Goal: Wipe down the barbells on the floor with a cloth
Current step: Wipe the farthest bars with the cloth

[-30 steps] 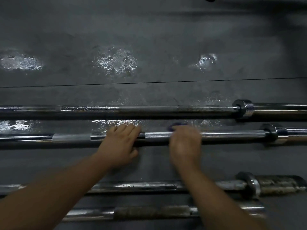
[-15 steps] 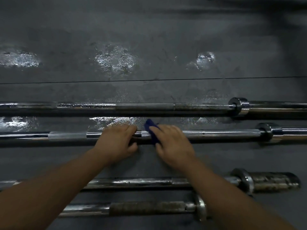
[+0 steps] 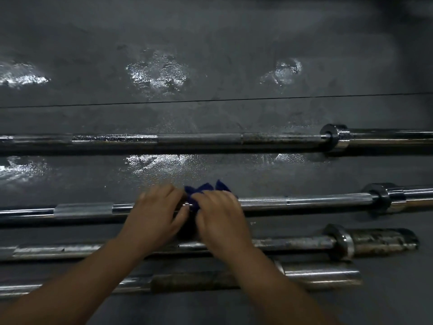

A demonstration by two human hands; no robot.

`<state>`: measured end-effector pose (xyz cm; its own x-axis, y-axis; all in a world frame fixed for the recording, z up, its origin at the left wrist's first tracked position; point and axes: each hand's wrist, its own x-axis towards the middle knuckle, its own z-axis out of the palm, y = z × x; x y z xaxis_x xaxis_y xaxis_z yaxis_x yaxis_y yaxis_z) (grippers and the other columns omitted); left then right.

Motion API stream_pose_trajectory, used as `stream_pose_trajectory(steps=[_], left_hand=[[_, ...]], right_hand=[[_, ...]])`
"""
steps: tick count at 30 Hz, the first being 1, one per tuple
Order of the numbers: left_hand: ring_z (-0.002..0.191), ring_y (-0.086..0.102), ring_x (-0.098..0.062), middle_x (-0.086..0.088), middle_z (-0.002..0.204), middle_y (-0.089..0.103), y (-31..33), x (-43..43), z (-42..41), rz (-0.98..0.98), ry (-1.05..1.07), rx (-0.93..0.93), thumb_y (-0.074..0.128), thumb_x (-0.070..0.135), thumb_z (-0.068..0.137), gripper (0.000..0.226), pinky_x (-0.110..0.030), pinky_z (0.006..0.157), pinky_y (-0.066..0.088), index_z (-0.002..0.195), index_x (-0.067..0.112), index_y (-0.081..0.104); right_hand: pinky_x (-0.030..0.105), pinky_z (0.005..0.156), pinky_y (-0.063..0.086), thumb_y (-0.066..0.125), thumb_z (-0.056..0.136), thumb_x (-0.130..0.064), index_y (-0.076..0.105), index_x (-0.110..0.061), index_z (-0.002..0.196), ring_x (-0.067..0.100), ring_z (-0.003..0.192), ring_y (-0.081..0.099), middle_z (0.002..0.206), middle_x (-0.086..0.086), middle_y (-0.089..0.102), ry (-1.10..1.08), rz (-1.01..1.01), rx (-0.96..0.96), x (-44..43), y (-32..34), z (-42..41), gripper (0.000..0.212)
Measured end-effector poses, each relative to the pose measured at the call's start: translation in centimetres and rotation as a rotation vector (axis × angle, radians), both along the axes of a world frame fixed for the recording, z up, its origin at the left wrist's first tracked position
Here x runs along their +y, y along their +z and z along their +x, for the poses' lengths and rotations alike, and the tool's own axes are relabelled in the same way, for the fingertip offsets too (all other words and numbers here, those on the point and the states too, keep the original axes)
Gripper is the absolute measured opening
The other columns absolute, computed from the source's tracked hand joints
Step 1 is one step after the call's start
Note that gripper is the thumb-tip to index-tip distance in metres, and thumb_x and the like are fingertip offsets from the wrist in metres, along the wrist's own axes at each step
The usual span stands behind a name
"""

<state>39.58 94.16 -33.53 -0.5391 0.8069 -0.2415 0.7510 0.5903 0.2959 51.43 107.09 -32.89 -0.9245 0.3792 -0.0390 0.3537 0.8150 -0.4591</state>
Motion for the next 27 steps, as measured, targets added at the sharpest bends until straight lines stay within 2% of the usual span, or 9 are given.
stream_pose_trajectory(steps=[2,6,9,12,15,17,19,22,27], left_hand=[[0.088,0.06,-0.024,0.004,0.096,0.062,-0.1,-0.7,0.2,-0.037,-0.035,-0.021,0.032,0.054,0.093,0.042,-0.04,0.077,0.049,0.107,0.027,0.06],[0.085,0.063,-0.025,0.003,0.094,0.066,0.1,-0.9,0.0,-0.047,-0.043,-0.046,0.024,0.053,0.097,0.043,-0.038,0.076,0.049,0.102,0.027,0.058],[0.079,0.061,-0.025,0.004,0.082,0.062,0.5,0.0,0.0,-0.028,0.001,-0.054,0.023,0.054,0.096,0.038,-0.035,0.069,0.044,0.084,0.028,0.048],[0.082,0.061,-0.023,0.005,0.085,0.062,0.5,-0.2,0.0,-0.035,-0.018,-0.056,0.023,0.059,0.093,0.042,-0.035,0.069,0.043,0.089,0.028,0.052],[0.089,0.06,-0.023,0.003,0.096,0.063,0.3,-0.9,0.3,-0.035,-0.06,-0.037,0.033,0.065,0.088,0.049,-0.036,0.078,0.048,0.109,0.028,0.057],[0.094,0.06,-0.025,0.001,0.103,0.063,0.5,-1.5,0.9,0.027,-0.045,0.008,0.039,0.059,0.086,0.051,-0.038,0.085,0.047,0.118,0.023,0.056],[0.11,0.057,-0.028,-0.006,0.122,0.061,0.5,-2.3,2.2,0.096,-0.042,0.055,0.044,0.053,0.087,0.058,-0.042,0.098,0.042,0.13,0.014,0.054],[0.143,0.037,-0.028,-0.007,0.156,0.039,0.1,-3.3,4.1,0.03,-0.049,0.07,0.04,0.06,0.093,0.075,-0.05,0.115,0.025,0.15,0.011,0.039],[0.149,0.024,-0.022,0.002,0.163,0.026,-0.9,-2.3,1.4,-0.048,-0.158,0.057,0.019,0.072,0.096,0.077,-0.043,0.114,0.013,0.157,0.025,0.025]], right_hand=[[0.037,0.081,0.048,0.04,0.078,-0.027,0.07,-0.02,0.098,0.025,0.085,0.063,0.094,0.001,0.071,-0.044,0.054,-0.073,3.7,0.0,2.2,0.037],[0.039,0.074,0.044,0.044,0.078,-0.02,0.068,-0.014,0.091,0.034,0.074,0.057,0.083,0.011,0.069,-0.595,0.111,-0.166,9.3,0.3,5.7,0.028],[0.037,0.076,0.046,0.047,0.077,-0.019,0.071,-0.021,0.094,0.03,0.076,0.061,0.083,0.004,0.071,-0.366,0.055,-0.137,4.0,0.4,2.0,0.03],[0.037,0.08,0.046,0.047,0.081,-0.022,0.068,-0.025,0.106,0.025,0.084,0.062,0.095,-0.001,0.071,-0.004,0.057,-0.128,2.4,0.8,1.5,0.033],[0.037,0.068,0.049,0.046,0.077,-0.019,0.07,-0.016,0.099,0.032,0.072,0.064,0.085,0.007,0.071,-0.14,0.195,-0.178,7.4,0.6,4.9,0.033],[0.04,0.075,0.049,0.041,0.081,-0.015,0.069,-0.01,0.102,0.034,0.079,0.062,0.092,0.012,0.069,-0.351,0.268,-0.206,10.5,-0.1,8.2,0.035],[0.045,0.096,0.046,0.043,0.09,-0.006,0.062,-0.006,0.114,0.037,0.105,0.059,0.113,0.016,0.064,-0.548,0.202,-0.133,10.6,-0.4,10.4,0.031],[0.046,0.118,0.025,0.045,0.098,-0.009,0.053,-0.007,0.134,0.034,0.143,0.03,0.146,0.012,0.047,-0.572,0.068,-0.073,6.6,-1.2,10.0,0.037],[0.051,0.119,0.017,0.047,0.095,-0.011,0.059,-0.017,0.127,0.031,0.14,0.031,0.139,0.003,0.055,-0.463,0.064,-0.06,6.4,-2.1,6.6,0.035]])
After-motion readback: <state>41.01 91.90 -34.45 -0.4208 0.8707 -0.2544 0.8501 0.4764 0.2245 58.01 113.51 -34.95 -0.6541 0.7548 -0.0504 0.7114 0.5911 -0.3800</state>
